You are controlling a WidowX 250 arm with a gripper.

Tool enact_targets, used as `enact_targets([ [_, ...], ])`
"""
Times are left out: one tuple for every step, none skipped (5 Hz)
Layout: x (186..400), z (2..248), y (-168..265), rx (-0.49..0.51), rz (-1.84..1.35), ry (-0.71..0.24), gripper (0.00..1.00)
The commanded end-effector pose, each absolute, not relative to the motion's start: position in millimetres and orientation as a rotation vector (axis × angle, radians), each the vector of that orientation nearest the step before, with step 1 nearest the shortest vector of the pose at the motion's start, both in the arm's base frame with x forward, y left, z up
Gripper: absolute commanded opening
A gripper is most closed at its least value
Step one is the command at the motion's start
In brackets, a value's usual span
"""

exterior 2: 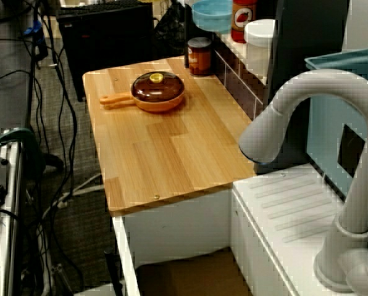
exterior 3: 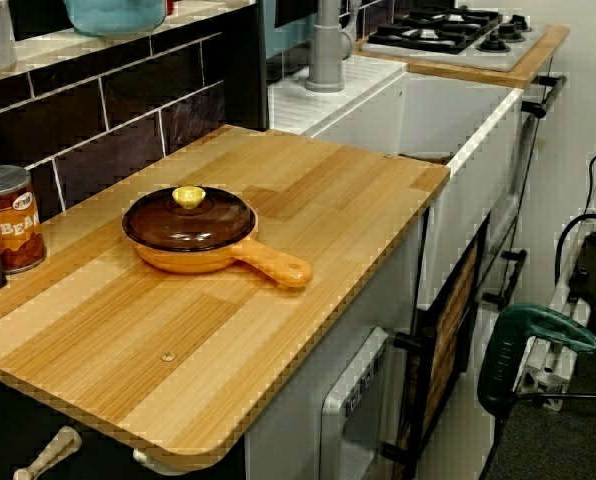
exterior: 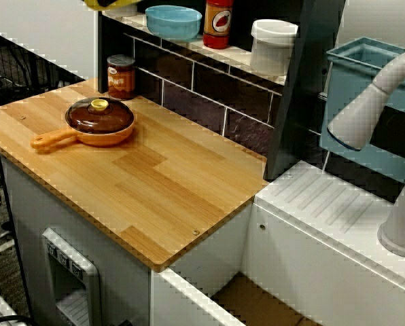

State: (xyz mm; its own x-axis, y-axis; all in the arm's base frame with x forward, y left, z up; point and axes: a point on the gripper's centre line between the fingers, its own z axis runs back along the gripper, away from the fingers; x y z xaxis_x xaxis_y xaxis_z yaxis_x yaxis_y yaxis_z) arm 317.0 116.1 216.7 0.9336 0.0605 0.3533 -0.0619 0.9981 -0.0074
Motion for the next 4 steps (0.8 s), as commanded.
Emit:
enact_targets([
  [317, 225, 118, -0.024, 0.079, -0.388, 0.0],
  [321, 222, 116, -0.039, 0.084, -0.387, 0.0],
  [325, 221, 116, -0.058, 0.088, -0.388, 0.0],
  [329, 224, 115, -0.067, 0.098, -0.391, 0.0],
])
